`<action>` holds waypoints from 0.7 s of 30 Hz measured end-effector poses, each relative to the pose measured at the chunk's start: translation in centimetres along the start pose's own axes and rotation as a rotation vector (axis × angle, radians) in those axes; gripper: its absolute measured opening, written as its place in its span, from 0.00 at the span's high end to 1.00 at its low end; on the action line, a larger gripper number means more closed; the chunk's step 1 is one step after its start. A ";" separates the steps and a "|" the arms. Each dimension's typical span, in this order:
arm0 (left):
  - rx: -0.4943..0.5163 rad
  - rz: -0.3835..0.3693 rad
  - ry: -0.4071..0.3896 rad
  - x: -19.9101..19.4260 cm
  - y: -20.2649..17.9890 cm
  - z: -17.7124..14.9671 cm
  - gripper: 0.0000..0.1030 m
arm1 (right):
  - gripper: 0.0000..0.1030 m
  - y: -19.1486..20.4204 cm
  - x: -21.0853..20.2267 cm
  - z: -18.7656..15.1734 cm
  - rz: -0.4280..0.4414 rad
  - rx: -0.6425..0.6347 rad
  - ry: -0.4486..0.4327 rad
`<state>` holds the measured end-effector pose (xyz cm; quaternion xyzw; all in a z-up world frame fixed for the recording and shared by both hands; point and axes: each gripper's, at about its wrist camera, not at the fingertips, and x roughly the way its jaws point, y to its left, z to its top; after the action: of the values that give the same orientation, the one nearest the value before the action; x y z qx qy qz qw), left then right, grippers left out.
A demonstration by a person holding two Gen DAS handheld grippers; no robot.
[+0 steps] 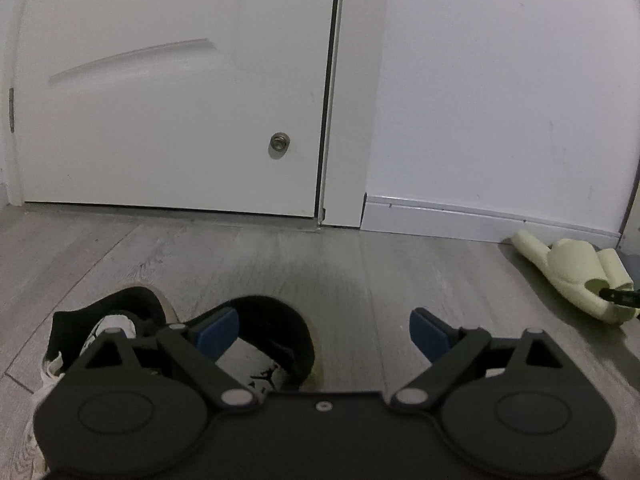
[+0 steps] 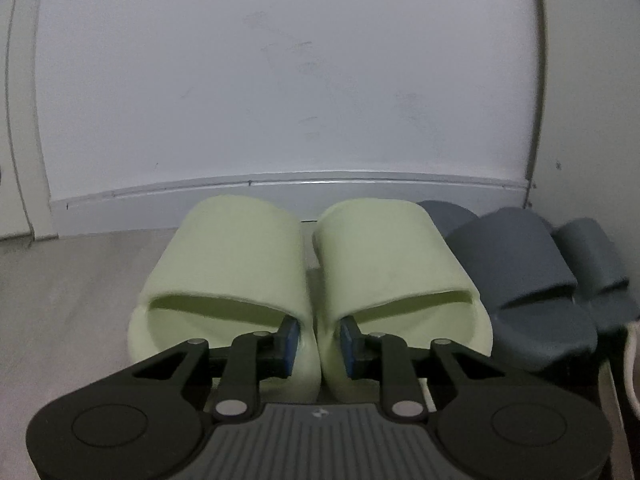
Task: Organize scattered shoes
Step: 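Carry the pale green slides with the right tool beside the grey slides, then lower the pale green slides to the floor and open the right tool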
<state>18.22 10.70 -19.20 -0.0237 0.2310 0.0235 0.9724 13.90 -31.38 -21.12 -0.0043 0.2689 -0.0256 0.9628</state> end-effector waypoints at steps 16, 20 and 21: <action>-0.018 -0.003 0.003 -0.1 0.6 0.1 0.09 | 0.34 0.5 -2.7 0.3 0.027 -0.161 0.064; -0.031 -0.003 -0.007 -0.3 0.9 0.2 0.09 | 0.24 0.9 -5.3 -0.3 0.034 -0.142 0.046; -0.037 -0.001 -0.011 -0.4 1.0 0.2 0.09 | 0.22 1.0 -5.8 -0.4 0.035 -0.129 0.045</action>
<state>17.90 11.71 -18.89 -0.0418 0.2250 0.0277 0.9731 8.74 -30.08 -18.48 -0.0610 0.2918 0.0088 0.9545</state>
